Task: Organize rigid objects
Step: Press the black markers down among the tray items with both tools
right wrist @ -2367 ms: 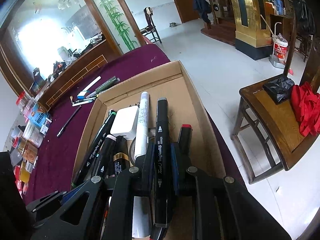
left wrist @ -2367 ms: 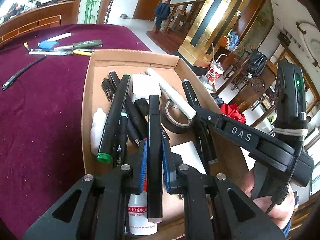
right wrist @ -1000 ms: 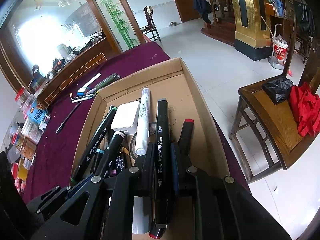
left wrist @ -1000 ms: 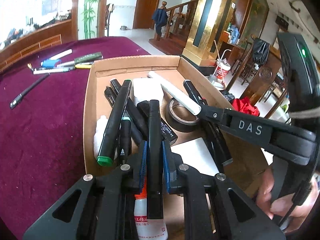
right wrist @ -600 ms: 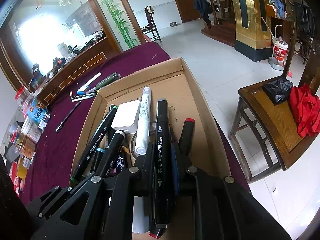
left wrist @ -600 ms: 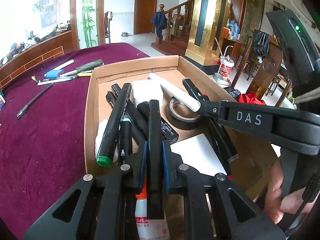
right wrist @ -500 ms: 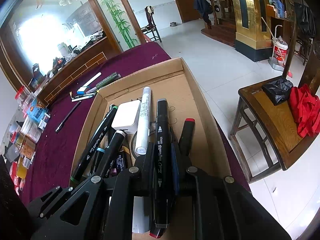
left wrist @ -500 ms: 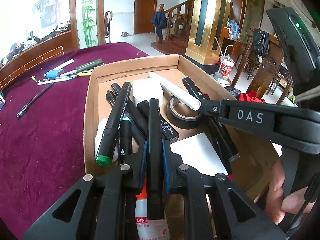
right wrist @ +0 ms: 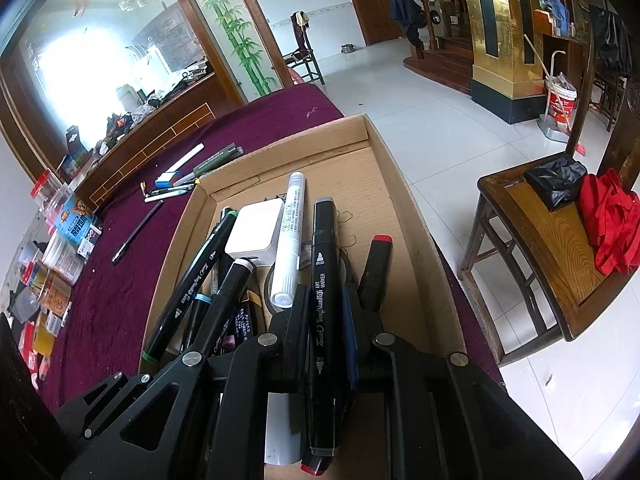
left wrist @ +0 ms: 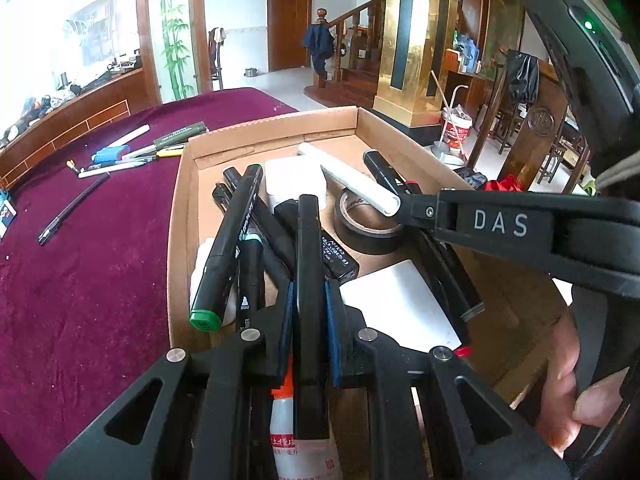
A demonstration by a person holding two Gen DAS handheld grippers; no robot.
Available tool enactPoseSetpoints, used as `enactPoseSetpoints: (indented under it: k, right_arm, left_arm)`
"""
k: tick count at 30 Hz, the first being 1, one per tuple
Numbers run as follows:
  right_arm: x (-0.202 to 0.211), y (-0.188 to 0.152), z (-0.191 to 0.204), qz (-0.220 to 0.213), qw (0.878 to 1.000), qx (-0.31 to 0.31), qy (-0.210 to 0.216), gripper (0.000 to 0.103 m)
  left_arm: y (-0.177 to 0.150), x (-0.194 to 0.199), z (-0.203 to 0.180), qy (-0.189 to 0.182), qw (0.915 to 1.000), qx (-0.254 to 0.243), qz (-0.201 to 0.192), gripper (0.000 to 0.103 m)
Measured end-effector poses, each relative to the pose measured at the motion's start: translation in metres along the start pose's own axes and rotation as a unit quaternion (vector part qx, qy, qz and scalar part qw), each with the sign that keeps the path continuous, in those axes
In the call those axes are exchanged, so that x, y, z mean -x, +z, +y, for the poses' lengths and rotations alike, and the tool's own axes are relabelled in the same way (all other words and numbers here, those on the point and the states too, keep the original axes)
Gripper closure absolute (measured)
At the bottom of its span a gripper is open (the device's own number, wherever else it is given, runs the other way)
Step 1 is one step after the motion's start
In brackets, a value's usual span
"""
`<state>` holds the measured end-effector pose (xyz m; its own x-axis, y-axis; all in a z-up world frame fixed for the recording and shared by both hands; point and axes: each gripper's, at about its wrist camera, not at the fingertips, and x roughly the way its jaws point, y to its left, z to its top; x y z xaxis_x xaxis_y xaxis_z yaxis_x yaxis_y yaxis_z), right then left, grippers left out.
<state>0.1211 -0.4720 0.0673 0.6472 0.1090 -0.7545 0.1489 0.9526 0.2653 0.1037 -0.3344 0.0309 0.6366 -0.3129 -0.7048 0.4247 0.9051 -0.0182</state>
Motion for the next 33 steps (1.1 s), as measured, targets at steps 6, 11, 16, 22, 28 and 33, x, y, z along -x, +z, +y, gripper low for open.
enactPoseSetpoints:
  k: [6, 11, 16, 22, 28, 33]
  right_arm:
    - [-0.0005, 0.0000, 0.0013, 0.000, 1.000, 0.001, 0.000, 0.089]
    - [-0.0004, -0.0001, 0.0012, 0.000, 1.000, 0.001, -0.001, 0.089]
    - [-0.0004, -0.0001, 0.0012, 0.000, 1.000, 0.001, 0.000, 0.089]
    - [-0.0003, -0.0002, 0.0012, 0.000, 1.000, 0.001, -0.001, 0.089]
    - [-0.0003, -0.0001, 0.0011, 0.000, 1.000, 0.000, 0.000, 0.089]
    - [-0.0001, 0.0001, 0.0021, -0.002, 1.000, 0.001, 0.000, 0.089]
  left_arm:
    - [-0.0004, 0.0004, -0.0006, 0.002, 1.0000, -0.002, -0.001, 0.091]
    - [-0.0003, 0.0003, -0.0001, 0.003, 1.0000, -0.002, -0.001, 0.091]
    - [-0.0003, 0.0005, -0.0001, 0.004, 1.0000, -0.003, -0.002, 0.091]
    - [-0.0004, 0.0013, -0.0008, 0.007, 1.0000, -0.004, -0.002, 0.091]
    - [0.0000, 0.0018, -0.0006, 0.011, 0.9999, -0.005, -0.002, 0.090]
    - [0.0006, -0.0002, 0.0011, 0.015, 0.9999, -0.004, 0.000, 0.090]
